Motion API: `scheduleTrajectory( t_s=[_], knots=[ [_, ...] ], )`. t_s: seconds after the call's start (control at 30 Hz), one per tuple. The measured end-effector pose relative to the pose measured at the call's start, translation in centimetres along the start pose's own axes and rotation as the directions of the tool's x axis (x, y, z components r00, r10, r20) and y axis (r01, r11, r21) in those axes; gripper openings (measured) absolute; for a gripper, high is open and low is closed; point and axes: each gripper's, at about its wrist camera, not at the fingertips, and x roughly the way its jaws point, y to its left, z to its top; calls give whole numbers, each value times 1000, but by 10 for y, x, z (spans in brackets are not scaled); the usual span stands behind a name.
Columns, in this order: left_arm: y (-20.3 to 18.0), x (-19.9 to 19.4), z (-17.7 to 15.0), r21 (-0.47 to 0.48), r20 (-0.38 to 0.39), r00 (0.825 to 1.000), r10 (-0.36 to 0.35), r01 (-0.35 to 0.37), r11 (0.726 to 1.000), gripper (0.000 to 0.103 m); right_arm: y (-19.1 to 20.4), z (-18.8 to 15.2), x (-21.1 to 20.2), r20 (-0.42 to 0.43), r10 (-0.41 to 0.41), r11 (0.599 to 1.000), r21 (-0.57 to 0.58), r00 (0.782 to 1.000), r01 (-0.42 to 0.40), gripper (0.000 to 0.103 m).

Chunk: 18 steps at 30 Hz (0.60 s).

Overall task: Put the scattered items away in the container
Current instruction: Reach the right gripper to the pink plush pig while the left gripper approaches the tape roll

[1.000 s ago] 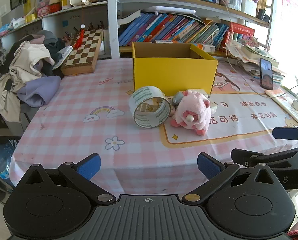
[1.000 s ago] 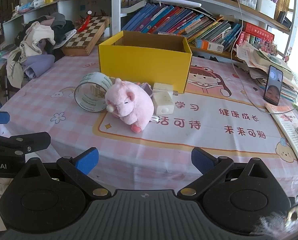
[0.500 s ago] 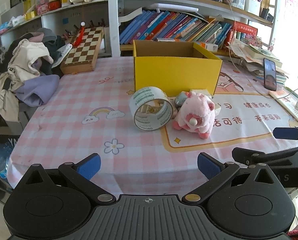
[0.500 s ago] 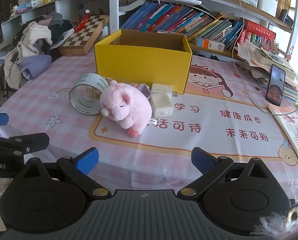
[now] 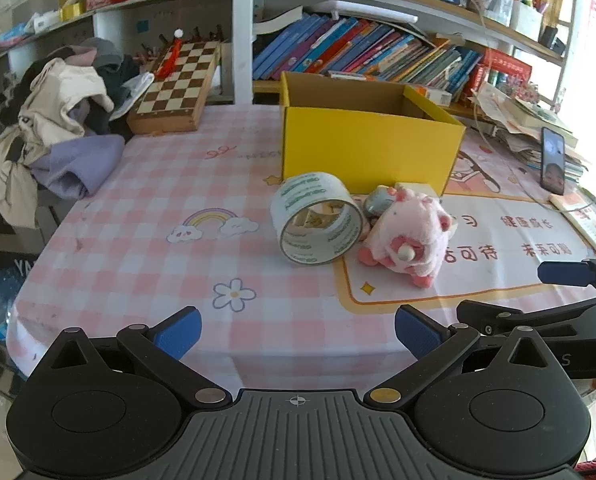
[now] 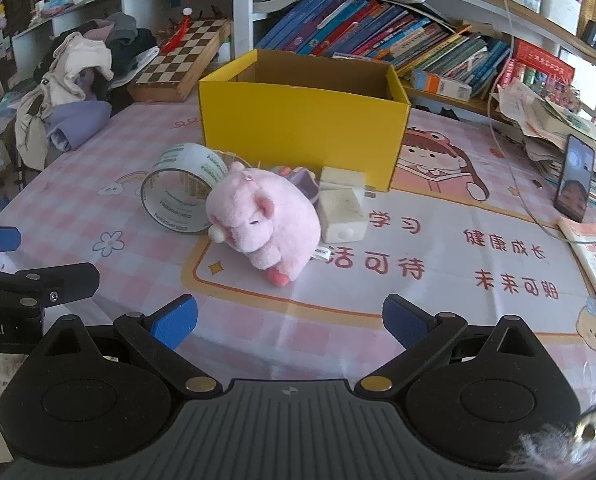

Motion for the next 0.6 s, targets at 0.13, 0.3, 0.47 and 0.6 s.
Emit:
scheduleTrajectory(
  t_s=[0.13, 0.3, 0.47, 0.6],
  knots=[
    [4, 4, 2, -21, -5, 1000, 4, -4, 1000, 103, 1, 6, 8, -5, 11, 1000, -18, 1000, -11, 101],
    [8, 10, 5, -44, -8, 1000, 17, -18, 999, 103, -2, 13, 18, -16, 18, 1000, -25, 1000, -18, 101],
    [10, 16, 10, -66, -10, 1000, 25, -26, 997, 103, -4, 20, 31, -27, 24, 999, -37, 999, -25, 101],
    [9, 21, 12, -80, -13, 1000, 10, -11, 997, 103, -3, 28, 42, -33, 36, 997, -67, 999, -39, 101]
  ],
)
